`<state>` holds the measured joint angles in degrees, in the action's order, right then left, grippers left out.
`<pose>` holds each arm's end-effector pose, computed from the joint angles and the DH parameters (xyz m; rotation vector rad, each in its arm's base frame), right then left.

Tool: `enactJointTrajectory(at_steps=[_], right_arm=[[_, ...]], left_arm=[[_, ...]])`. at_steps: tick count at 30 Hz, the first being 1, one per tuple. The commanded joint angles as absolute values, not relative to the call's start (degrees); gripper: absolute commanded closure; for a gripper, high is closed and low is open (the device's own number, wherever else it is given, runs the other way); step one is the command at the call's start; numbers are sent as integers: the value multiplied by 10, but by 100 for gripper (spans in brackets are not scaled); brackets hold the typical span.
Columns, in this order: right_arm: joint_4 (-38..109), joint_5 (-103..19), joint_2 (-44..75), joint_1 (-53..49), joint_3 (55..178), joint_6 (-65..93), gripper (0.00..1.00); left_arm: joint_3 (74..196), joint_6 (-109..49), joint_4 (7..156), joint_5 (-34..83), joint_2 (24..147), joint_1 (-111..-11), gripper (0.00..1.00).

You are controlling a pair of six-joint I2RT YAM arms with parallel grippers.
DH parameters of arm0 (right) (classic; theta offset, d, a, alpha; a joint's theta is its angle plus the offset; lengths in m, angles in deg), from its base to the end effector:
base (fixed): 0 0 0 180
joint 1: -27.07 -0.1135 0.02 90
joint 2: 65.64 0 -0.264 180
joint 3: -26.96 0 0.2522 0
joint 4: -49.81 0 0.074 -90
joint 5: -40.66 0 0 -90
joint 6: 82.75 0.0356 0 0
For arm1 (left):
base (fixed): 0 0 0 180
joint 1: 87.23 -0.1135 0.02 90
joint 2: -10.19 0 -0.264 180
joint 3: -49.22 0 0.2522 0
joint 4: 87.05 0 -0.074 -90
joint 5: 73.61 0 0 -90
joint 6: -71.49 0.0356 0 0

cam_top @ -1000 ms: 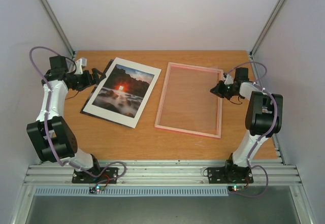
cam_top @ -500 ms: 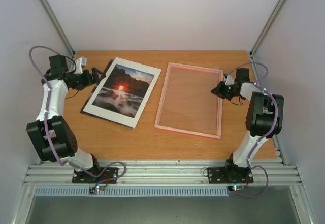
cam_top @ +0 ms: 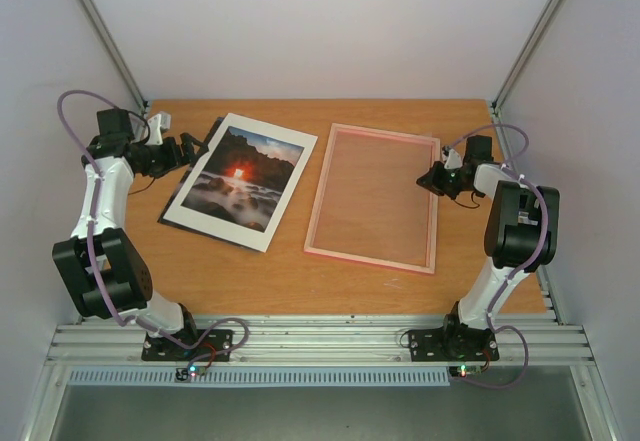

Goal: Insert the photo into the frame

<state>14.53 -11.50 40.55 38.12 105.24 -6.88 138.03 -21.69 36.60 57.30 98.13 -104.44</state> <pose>0.3600 -0.0481 0.1578 -0.2674 2.4575 0.6962 0.3124 0.0724 0.2980 -0.1483 2.3667 -0.7826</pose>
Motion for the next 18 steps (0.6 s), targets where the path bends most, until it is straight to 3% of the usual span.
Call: enactJointTrajectory(at_steps=[1, 18], right_arm=[[135, -121, 382, 388, 1047, -85, 99], [134, -118, 383, 394, 1039, -91, 99]], left_arm=[[1395, -217, 386, 579, 985, -1043, 1], [1398, -218, 385, 579, 986, -1042, 1]])
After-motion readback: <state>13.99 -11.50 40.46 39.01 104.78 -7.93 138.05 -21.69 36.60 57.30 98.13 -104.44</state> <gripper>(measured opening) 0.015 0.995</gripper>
